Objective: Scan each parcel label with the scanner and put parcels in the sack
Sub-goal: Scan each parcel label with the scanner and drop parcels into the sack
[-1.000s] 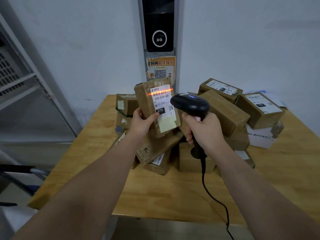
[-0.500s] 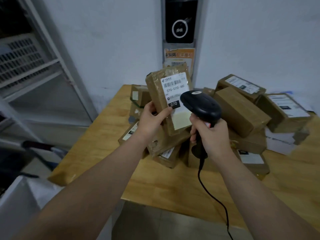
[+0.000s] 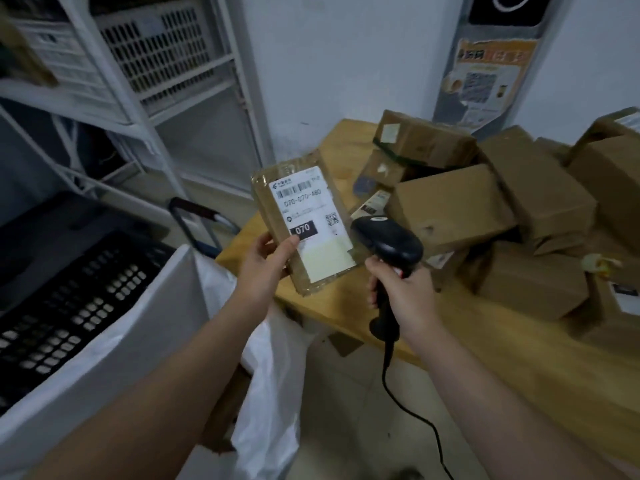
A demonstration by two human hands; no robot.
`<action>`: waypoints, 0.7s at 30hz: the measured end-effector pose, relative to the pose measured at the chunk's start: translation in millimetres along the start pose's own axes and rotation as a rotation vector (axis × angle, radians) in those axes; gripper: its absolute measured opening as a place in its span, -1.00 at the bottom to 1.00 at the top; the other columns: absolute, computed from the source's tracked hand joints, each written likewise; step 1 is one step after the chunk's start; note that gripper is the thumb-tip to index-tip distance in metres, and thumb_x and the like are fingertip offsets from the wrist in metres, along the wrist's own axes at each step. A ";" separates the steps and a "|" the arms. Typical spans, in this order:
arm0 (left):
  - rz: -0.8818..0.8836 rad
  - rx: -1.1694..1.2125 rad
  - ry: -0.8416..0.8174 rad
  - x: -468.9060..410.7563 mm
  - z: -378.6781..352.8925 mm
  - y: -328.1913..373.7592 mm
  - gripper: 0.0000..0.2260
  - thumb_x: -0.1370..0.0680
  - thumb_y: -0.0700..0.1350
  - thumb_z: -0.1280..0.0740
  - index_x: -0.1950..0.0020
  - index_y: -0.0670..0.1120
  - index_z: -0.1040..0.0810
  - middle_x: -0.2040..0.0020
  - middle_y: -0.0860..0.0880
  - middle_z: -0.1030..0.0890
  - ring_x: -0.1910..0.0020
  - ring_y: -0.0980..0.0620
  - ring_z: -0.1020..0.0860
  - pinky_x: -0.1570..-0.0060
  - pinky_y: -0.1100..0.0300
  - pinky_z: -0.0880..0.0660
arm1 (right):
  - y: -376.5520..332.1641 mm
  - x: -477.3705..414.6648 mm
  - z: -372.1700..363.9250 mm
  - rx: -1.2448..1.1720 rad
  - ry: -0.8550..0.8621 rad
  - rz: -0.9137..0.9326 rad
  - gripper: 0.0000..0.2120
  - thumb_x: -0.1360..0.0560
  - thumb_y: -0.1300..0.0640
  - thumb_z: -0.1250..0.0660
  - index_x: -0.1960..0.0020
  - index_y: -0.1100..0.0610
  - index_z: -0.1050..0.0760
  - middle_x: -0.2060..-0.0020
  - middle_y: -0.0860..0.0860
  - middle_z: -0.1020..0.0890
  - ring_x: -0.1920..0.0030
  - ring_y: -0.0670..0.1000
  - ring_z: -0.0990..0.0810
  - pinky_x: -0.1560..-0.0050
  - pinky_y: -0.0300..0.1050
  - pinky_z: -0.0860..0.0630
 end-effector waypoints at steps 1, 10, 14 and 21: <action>0.018 -0.016 0.012 2.0 20.8 -7.1 -0.62 -0.54 -0.05 -0.39 -0.33 -0.07 -0.47 -0.14 -0.03 -0.64 -0.04 0.04 -0.65 0.08 0.20 -0.59 | 12.4 5.1 -15.4 -0.001 0.000 -0.039 -0.71 -0.50 0.16 -0.41 0.35 0.25 -0.48 0.50 0.07 -0.51 0.48 0.06 -0.47 0.40 -0.11 -0.45; 0.163 -0.428 0.059 53.6 162.5 -84.8 -0.49 -0.44 -0.09 -0.50 -0.22 -0.07 -0.25 -0.03 0.10 -0.43 -0.01 0.15 -0.47 0.09 0.21 -0.49 | 130.4 69.0 -114.5 0.095 -0.023 -0.208 -0.74 -0.50 0.23 -0.40 0.34 0.26 -0.48 0.51 0.04 -0.51 0.52 -0.04 -0.47 0.43 -0.19 -0.43; 0.231 -0.528 0.035 75.4 191.4 -124.0 -0.43 -0.37 -0.07 -0.56 -0.15 -0.08 -0.24 0.01 0.13 -0.43 0.02 0.14 -0.48 -0.02 0.10 -0.51 | 165.5 90.1 -126.1 0.195 -0.002 -0.264 -0.82 -0.48 0.21 -0.42 0.27 0.20 -0.52 0.51 0.00 -0.54 0.51 -0.06 -0.51 0.42 -0.20 -0.46; 0.498 -0.813 0.074 69.5 235.4 -193.4 -0.24 -0.32 0.11 -0.57 -0.28 -0.18 -0.22 -0.28 -0.20 -0.39 -0.24 -0.23 -0.46 -0.20 -0.15 -0.47 | 202.6 110.3 -137.2 0.330 -0.014 -0.337 -0.77 -0.48 0.22 -0.41 0.33 0.16 -0.49 0.51 0.02 -0.51 0.49 -0.01 -0.49 0.35 -0.12 -0.46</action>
Point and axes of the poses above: each hand's wrist, its own x-axis away from the middle knuckle, its own z-axis out of the back of the hand, y = z × x, the point moved 2 cm from there along -x, towards the middle knuckle
